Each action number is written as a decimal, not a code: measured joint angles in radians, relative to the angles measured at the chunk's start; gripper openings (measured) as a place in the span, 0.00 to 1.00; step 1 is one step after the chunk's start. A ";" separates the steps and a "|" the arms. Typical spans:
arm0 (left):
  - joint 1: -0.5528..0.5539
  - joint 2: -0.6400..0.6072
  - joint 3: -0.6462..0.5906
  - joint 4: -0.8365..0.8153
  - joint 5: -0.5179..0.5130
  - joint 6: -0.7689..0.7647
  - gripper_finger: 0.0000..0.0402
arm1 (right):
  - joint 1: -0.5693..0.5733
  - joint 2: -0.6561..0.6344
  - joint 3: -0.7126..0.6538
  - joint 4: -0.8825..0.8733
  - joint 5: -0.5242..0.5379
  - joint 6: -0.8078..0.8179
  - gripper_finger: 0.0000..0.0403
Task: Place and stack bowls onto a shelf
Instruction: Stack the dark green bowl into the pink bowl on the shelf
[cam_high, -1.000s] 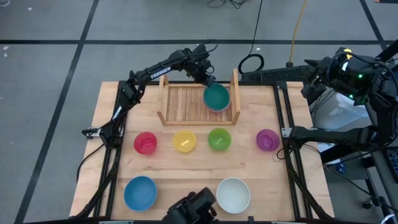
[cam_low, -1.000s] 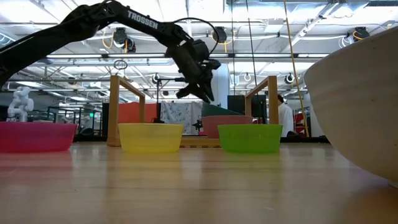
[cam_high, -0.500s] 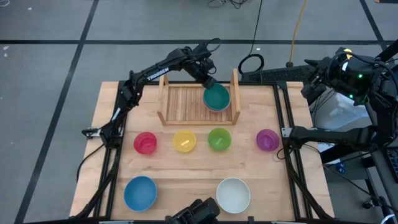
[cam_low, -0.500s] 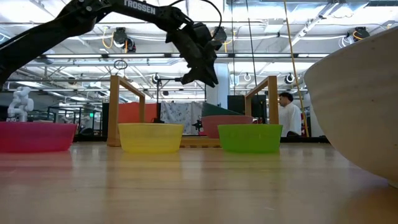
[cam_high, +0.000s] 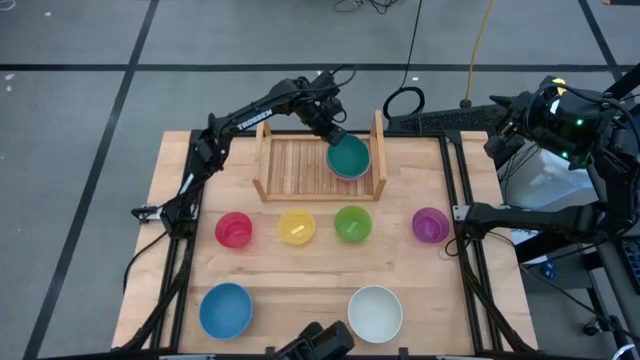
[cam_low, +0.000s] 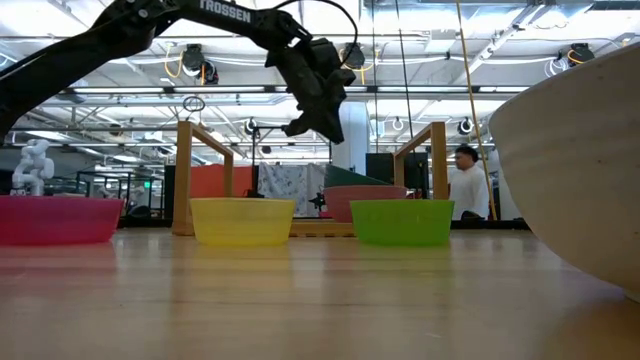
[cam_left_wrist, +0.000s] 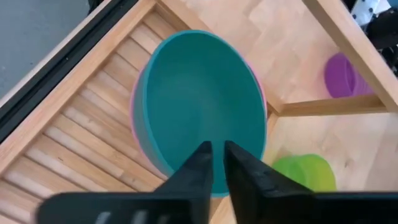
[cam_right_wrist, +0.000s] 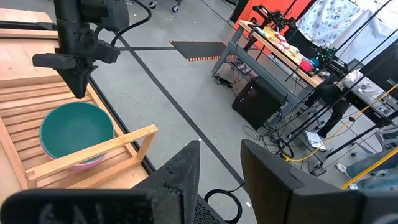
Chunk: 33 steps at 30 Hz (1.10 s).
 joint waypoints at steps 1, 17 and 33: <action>0.000 0.000 0.000 0.000 -0.001 0.006 0.04 | 0.000 0.000 0.000 0.000 0.000 0.000 0.27; -0.018 0.002 -0.066 -0.026 -0.010 0.015 0.01 | 0.000 0.000 0.000 0.000 0.000 0.000 0.27; -0.026 0.002 -0.201 0.062 -0.017 0.049 0.00 | 0.000 0.000 0.000 0.000 0.000 0.001 0.27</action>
